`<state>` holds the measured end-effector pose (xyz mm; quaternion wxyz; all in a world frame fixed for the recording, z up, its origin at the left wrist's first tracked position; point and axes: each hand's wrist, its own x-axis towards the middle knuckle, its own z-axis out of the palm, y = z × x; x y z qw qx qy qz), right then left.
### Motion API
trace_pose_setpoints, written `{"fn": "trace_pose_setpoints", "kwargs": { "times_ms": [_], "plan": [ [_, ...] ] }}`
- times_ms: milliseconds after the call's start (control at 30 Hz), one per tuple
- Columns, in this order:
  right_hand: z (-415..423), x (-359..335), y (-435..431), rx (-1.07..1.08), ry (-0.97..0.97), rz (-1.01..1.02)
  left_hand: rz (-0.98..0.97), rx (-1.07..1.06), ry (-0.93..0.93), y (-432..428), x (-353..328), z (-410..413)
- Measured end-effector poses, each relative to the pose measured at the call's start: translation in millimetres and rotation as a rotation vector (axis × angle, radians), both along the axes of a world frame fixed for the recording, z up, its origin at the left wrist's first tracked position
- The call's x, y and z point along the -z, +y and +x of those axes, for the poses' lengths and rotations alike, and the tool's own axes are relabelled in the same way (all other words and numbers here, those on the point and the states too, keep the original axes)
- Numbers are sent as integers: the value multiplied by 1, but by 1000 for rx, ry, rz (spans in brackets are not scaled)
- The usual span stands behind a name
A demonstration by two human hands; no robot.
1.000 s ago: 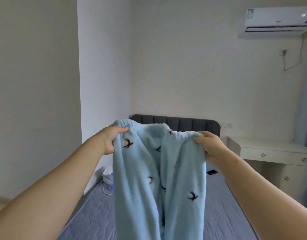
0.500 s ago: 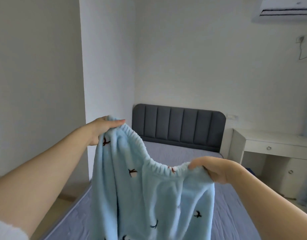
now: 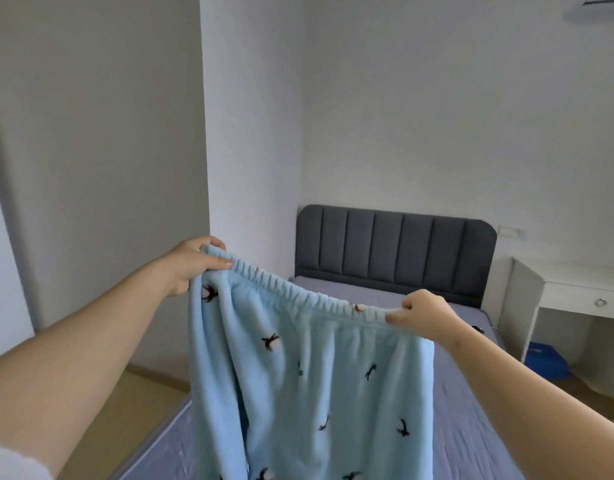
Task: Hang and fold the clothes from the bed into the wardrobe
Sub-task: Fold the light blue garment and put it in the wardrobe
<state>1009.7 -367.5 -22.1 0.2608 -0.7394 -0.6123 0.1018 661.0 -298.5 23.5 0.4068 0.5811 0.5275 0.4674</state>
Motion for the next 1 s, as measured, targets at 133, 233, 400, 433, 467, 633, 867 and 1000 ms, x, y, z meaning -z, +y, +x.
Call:
{"fn": "trace_pose_setpoints", "kwargs": {
  "times_ms": [133,233,400,433,467,633,867,1000],
  "plan": [
    [-17,3,17,-56,498,23,-60,-8,-35,6,2,-26],
    [-31,0,18,-215,945,-121,-126,46,-96,6,0,-40],
    [-34,10,22,-337,1370,-78,-319,94,-236,3,14,-62],
    [-36,13,23,-250,1365,-130,-368,52,-232,3,20,-62],
    [-40,17,24,-120,1325,-203,-417,-2,-210,3,27,-59],
    [-68,21,30,192,1188,-155,-519,-81,-311,0,50,-6],
    [-103,-12,26,-60,1354,11,-85,-67,-303,-18,45,77],
    [-103,-19,14,-232,1289,101,48,65,-235,-38,37,100]
  ]
}}
